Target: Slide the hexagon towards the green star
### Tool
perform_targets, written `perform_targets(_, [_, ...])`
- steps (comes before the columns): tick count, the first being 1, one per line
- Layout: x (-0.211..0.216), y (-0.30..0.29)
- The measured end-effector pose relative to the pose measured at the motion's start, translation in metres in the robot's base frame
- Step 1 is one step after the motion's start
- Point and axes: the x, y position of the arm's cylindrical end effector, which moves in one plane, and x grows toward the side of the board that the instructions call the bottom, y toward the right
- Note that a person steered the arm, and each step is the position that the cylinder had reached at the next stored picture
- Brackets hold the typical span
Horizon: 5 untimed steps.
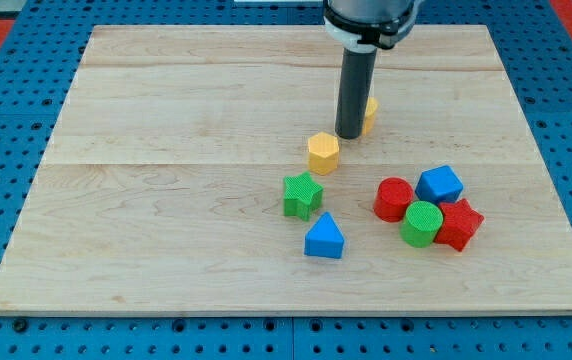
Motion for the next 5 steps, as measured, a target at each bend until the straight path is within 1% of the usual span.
perform_targets(1, [0.016, 0.000])
perform_targets(2, [0.016, -0.026])
perform_targets(4, [0.016, -0.029])
perform_targets(5, [0.019, -0.014])
